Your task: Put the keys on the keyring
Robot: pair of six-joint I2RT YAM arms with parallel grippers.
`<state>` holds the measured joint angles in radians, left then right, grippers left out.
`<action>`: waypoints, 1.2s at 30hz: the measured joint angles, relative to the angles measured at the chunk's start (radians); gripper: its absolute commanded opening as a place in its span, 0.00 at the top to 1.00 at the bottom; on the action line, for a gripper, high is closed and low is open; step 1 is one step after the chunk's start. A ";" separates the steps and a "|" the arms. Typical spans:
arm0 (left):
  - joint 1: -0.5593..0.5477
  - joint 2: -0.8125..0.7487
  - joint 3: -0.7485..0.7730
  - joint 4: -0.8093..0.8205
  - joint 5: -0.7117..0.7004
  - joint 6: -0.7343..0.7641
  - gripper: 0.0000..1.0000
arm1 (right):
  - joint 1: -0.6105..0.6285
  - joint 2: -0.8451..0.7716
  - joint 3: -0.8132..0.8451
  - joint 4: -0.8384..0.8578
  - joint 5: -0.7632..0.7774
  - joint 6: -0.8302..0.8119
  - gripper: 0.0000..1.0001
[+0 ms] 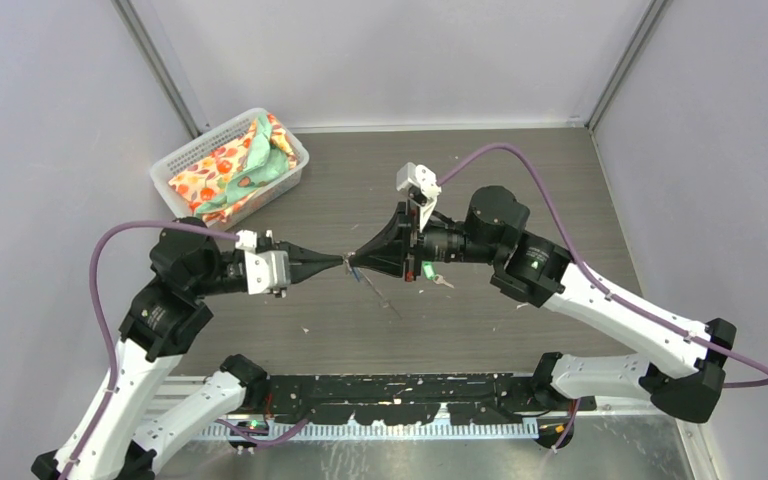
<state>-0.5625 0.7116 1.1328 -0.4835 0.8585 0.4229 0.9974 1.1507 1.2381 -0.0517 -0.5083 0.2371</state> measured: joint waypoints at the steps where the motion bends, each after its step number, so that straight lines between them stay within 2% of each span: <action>1: 0.000 -0.001 -0.004 0.000 0.000 0.010 0.99 | 0.000 -0.003 -0.014 0.019 0.003 0.008 0.99; 12: -0.004 -0.018 -0.027 0.011 -0.006 0.091 1.00 | 0.003 -0.043 -0.124 0.178 0.097 0.077 0.99; 16: -0.029 -0.030 -0.048 0.005 0.052 0.120 0.99 | 0.003 -0.045 -0.137 0.229 0.179 0.077 0.99; 17: -0.035 -0.031 -0.051 0.000 0.069 0.123 0.95 | 0.002 -0.045 -0.139 0.237 0.196 0.077 0.99; 19: -0.040 -0.031 -0.052 -0.005 0.095 0.122 0.79 | 0.002 -0.045 -0.139 0.245 0.222 0.074 0.99; 20: -0.040 -0.031 -0.052 -0.005 0.103 0.117 0.76 | 0.002 -0.045 -0.139 0.246 0.230 0.072 0.99; 23: -0.040 -0.027 -0.045 -0.007 0.102 0.071 0.68 | 0.002 -0.045 -0.139 0.245 0.244 0.057 0.99; 27: -0.040 -0.019 -0.019 -0.002 0.028 -0.019 0.68 | 0.002 -0.050 -0.139 0.242 0.253 0.035 0.99; 33: -0.040 -0.008 0.030 0.040 -0.183 -0.198 0.69 | 0.002 -0.098 -0.152 0.225 0.236 0.003 0.99; 36: -0.040 0.016 0.060 0.048 -0.222 -0.277 0.67 | 0.002 -0.111 -0.152 0.216 0.211 -0.003 0.99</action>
<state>-0.6029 0.7273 1.1931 -0.4358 0.6365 0.1463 0.9989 1.0401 1.0863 0.1638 -0.2974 0.2340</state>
